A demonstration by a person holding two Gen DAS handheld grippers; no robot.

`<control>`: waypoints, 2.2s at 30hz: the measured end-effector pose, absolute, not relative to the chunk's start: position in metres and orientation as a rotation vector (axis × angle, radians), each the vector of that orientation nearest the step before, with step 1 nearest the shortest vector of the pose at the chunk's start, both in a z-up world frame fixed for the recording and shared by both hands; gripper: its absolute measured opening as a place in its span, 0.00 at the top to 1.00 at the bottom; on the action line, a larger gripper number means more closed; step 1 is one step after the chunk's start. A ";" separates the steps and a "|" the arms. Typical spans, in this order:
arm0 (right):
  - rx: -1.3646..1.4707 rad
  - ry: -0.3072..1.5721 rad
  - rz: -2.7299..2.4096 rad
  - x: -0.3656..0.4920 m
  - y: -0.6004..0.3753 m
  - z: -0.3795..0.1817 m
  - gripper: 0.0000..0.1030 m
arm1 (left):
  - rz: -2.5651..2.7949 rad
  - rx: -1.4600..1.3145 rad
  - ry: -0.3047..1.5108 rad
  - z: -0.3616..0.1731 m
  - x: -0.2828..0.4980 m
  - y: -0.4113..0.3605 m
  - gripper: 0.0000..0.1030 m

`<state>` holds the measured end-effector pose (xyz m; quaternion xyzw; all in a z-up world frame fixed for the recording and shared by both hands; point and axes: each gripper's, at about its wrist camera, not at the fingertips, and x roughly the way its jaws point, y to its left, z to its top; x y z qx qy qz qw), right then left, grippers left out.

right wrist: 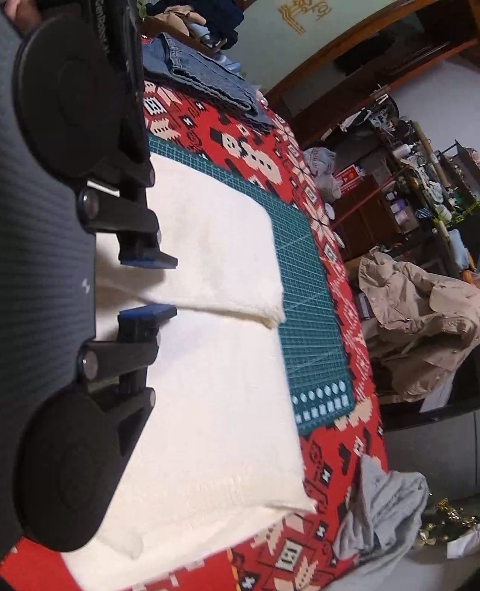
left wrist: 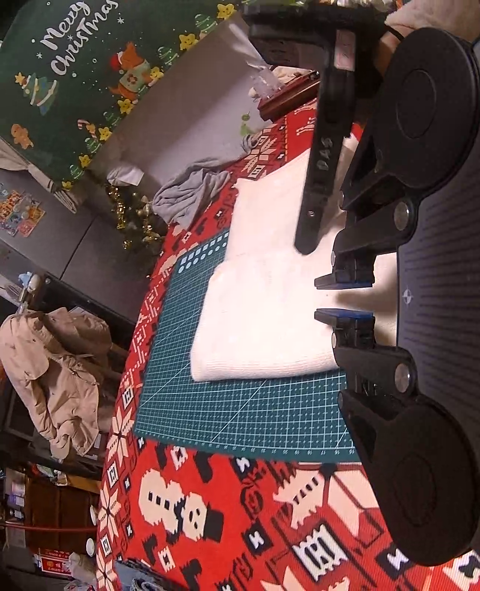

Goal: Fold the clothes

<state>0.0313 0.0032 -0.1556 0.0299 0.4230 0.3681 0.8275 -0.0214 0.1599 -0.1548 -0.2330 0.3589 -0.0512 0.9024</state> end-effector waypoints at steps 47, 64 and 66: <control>-0.184 0.839 0.975 0.050 0.118 -0.136 0.86 | 0.061 -0.618 0.721 -0.187 0.011 0.199 1.00; -0.194 0.870 0.966 -0.014 0.086 -0.137 0.84 | -0.002 -0.497 0.754 -0.174 -0.038 0.178 1.00; -0.193 0.880 0.966 -0.022 0.079 -0.137 0.84 | -0.010 -0.482 0.763 -0.173 -0.046 0.175 1.00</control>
